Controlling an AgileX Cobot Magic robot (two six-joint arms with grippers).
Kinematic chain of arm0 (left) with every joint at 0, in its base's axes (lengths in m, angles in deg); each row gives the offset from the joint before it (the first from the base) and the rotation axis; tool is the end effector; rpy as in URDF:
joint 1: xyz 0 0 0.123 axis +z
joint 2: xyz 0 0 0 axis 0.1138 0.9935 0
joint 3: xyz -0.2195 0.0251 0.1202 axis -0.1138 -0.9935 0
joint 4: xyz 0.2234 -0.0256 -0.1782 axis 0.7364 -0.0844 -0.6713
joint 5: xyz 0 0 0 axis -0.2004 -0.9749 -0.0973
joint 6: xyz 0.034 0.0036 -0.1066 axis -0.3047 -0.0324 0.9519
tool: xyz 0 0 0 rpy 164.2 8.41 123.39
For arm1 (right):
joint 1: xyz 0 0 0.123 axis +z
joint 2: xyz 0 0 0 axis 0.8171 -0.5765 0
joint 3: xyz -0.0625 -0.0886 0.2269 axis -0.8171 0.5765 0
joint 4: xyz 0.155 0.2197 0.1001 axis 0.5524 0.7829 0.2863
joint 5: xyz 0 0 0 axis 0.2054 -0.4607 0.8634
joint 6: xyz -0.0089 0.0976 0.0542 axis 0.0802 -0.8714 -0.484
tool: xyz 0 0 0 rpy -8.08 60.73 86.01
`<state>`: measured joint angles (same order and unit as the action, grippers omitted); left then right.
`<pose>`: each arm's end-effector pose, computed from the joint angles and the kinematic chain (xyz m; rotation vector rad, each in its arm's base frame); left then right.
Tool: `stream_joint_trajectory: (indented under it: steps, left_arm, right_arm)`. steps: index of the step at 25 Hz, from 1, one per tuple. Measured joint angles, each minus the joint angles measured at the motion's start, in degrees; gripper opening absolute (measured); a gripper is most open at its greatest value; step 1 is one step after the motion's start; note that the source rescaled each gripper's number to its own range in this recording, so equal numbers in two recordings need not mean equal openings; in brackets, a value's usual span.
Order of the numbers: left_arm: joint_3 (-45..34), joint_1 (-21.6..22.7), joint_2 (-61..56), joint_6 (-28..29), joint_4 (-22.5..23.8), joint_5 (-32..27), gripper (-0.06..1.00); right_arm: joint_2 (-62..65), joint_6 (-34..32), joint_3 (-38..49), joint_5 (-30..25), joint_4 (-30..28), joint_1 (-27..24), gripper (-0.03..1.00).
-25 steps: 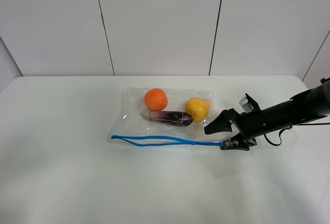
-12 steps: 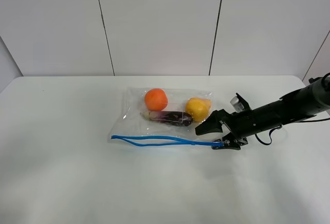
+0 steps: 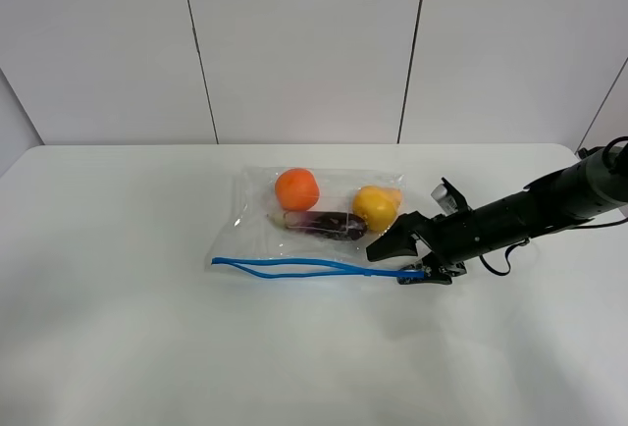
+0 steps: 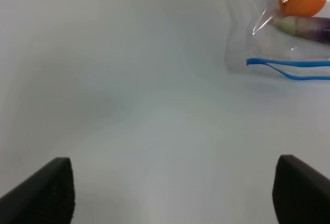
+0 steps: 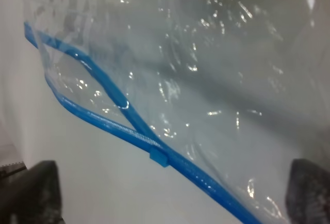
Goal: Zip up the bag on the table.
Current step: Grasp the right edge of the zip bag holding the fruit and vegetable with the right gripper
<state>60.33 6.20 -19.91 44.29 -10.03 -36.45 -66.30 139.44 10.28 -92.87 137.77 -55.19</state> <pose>0.0629 -0.0049 0.2979 -0.0106 2.0766 -0.0692 0.3353 0.0844 0.0051 -0.0890 2.7105 1.2826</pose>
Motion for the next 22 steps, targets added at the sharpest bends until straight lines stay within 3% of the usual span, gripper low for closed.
stream_joint_trajectory:
  steps: [5, 8, 22]
  left_arm:
    - [0.0, 0.0, 0.0, 0.0, 0.0, 0.0, 1.0]
    - [0.0, 0.0, 0.0, 0.0, 0.0, 0.0, 1.0]
    - [0.0, 0.0, 0.0, 0.0, 0.0, 0.0, 1.0]
  right_arm:
    - [0.0, -0.34, 0.0, -0.55, -0.67, 0.0, 0.62]
    - [0.0, -0.52, 0.0, -0.55, -0.89, 0.0, 0.52]
    - [0.0, -0.56, 0.0, -2.46, -2.56, 0.0, 0.49]
